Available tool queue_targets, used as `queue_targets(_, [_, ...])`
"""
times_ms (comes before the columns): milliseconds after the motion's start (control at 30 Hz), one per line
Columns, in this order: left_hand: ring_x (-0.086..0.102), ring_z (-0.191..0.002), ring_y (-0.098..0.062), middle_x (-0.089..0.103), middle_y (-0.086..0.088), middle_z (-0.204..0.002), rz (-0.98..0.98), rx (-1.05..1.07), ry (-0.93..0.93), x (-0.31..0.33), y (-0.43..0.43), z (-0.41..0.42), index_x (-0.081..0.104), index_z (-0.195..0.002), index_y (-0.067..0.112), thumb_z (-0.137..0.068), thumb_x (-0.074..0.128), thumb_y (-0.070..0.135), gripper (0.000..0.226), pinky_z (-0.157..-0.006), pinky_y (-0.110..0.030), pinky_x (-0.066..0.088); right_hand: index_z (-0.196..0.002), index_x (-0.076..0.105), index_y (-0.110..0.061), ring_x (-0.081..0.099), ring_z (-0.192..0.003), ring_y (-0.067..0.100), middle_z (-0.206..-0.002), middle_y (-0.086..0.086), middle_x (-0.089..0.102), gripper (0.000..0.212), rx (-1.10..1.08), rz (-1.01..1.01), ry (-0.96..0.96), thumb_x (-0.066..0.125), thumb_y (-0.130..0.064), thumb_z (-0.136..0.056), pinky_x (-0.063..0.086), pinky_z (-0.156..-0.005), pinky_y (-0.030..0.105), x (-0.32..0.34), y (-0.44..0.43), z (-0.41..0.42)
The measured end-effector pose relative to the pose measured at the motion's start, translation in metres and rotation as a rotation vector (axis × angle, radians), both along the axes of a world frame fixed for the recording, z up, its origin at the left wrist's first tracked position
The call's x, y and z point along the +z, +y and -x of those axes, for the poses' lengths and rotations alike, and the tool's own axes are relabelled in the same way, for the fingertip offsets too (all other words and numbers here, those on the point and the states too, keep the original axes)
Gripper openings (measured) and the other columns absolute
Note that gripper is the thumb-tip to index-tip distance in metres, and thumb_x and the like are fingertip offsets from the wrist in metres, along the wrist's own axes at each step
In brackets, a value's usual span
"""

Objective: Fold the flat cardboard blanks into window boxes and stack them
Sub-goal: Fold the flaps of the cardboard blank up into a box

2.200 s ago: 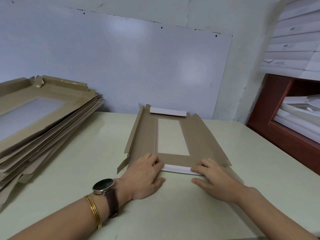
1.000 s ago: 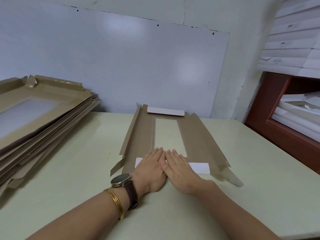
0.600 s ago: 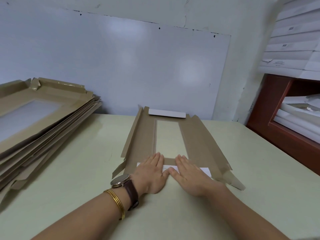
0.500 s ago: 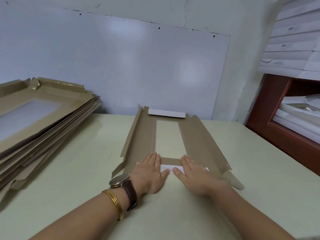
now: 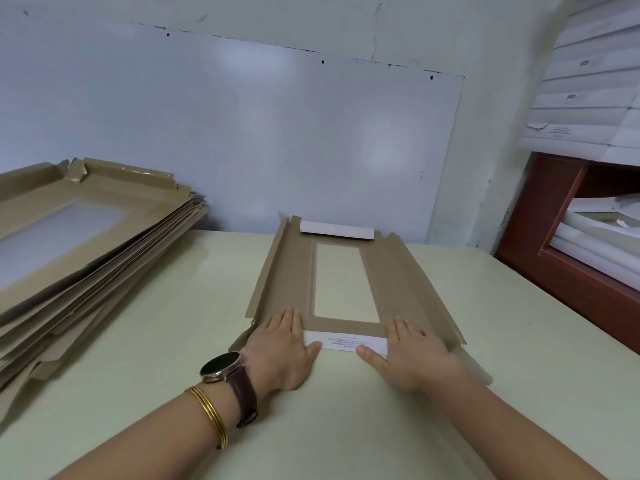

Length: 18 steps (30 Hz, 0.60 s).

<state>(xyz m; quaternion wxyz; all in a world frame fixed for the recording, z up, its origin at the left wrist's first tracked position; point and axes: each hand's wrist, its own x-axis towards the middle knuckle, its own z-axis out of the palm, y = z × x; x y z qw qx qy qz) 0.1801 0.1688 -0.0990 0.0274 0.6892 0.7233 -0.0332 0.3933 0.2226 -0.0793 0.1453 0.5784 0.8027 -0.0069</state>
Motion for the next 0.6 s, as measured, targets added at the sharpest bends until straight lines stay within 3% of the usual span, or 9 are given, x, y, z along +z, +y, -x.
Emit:
queue_targets(100, [0.012, -0.147, -0.024, 0.017, -0.013, -0.158, -0.04, -0.013, -0.016, 0.004, -0.002, 0.001, 0.014, -0.151, 0.002, -0.101, 0.016, 0.05, 0.069, -0.119, -0.035, 0.012, -0.154, 0.008, -0.005, 0.016, -0.148, 0.023, -0.162, 0.009, 0.012, 0.092, -0.005, -0.008, 0.001, 0.011, -0.073, -0.092, 0.025, -0.113, 0.039, 0.006, -0.003, 0.0])
queue_targets(167, [0.031, -0.135, -0.025, 0.038, -0.011, -0.143, -0.087, -0.024, -0.036, 0.008, -0.004, 0.002, 0.035, -0.139, 0.008, -0.101, 0.023, 0.047, 0.056, -0.111, -0.035, 0.028, -0.145, 0.03, -0.008, 0.039, -0.133, 0.025, -0.148, 0.009, 0.037, 0.079, 0.013, -0.054, 0.024, 0.016, -0.068, -0.095, 0.039, -0.095, 0.037, 0.01, -0.003, -0.004])
queue_targets(300, [0.047, -0.115, -0.025, 0.052, -0.006, -0.121, -0.126, -0.033, -0.085, 0.018, -0.011, 0.005, 0.048, -0.114, 0.014, -0.099, 0.035, 0.04, 0.033, -0.09, -0.034, 0.041, -0.107, 0.052, -0.017, 0.056, -0.096, 0.022, -0.108, 0.002, 0.059, 0.048, 0.079, -0.124, 0.125, 0.025, -0.056, -0.099, 0.039, -0.069, 0.033, 0.017, -0.005, -0.014])
queue_targets(433, [0.053, -0.091, -0.026, 0.057, -0.006, -0.101, -0.215, -0.049, -0.167, 0.024, -0.017, 0.007, 0.048, -0.092, 0.016, -0.1, 0.033, 0.038, 0.028, -0.069, -0.032, 0.034, -0.071, 0.045, -0.018, 0.049, -0.065, 0.019, -0.071, -0.001, 0.052, 0.047, 0.098, -0.136, 0.336, 0.026, -0.05, -0.1, 0.033, -0.055, 0.032, 0.017, -0.006, -0.026])
queue_targets(600, [0.05, -0.078, -0.027, 0.056, -0.006, -0.082, -0.28, -0.042, -0.263, 0.025, -0.019, 0.011, 0.043, -0.071, 0.015, -0.101, 0.032, 0.035, 0.039, -0.065, -0.034, 0.035, -0.062, 0.028, -0.019, 0.032, -0.052, 0.013, -0.056, -0.004, 0.033, 0.045, 0.091, -0.139, 0.511, 0.032, -0.039, -0.102, 0.023, -0.05, 0.028, 0.012, -0.008, -0.035])
